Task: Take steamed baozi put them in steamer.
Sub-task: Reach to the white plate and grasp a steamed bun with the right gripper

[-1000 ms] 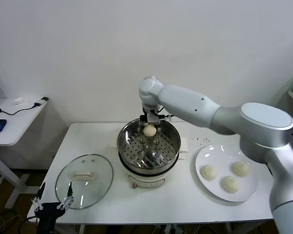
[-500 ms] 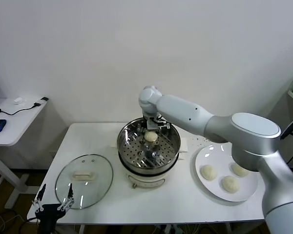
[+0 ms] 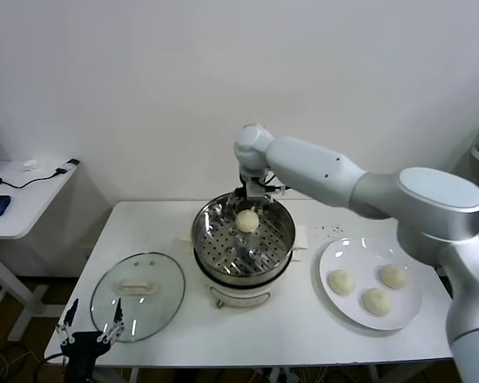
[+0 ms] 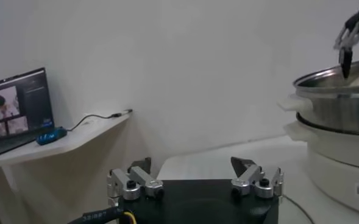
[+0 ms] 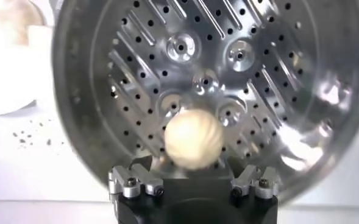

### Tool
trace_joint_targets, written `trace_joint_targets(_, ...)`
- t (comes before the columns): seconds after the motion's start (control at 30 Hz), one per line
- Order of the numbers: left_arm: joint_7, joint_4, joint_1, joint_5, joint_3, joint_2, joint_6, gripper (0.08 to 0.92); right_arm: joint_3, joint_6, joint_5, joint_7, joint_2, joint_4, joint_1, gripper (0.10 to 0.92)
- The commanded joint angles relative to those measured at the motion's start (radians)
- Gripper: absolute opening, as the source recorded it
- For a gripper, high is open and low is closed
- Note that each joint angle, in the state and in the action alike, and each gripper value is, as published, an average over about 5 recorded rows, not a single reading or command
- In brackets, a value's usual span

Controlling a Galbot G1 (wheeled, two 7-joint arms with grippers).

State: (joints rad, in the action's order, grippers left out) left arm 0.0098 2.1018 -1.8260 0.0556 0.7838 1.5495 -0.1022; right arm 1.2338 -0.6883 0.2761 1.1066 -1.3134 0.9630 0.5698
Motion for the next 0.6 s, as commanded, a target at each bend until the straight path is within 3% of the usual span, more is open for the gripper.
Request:
trace_joint_targets(0.03,0.001,0.01,-0.003,-0.002,-0.004,-0.006,0.003,0.823,0.304,0.292,-0.568,-0.083,0.25,0.124,0.297,0.823)
trace_joint_targets(0.13,0.002,0.011,-0.006,-0.004,-0.008,-0.01,0.004,0.823,0.385,0.551,-0.734,-0.113,0.365,0.206,0.34,0.823)
trace_joint_targets(0.33,0.001,0.01,-0.006,-0.004,-0.013,-0.009,0.002,0.823,0.461,0.882,-0.934,-0.115,0.548,0.314,0.322,0.823)
trace_joint_targets(0.47,0.001,0.009,-0.011,-0.006,-0.013,-0.01,-0.003,0.823,0.475,0.969,-0.974,-0.125,0.642,0.378,0.265,0.823)
trace_joint_targets(0.6,0.001,0.01,-0.013,-0.006,-0.012,-0.012,-0.003,0.823,0.446,0.978,-0.898,-0.113,0.694,0.394,0.159,0.823)
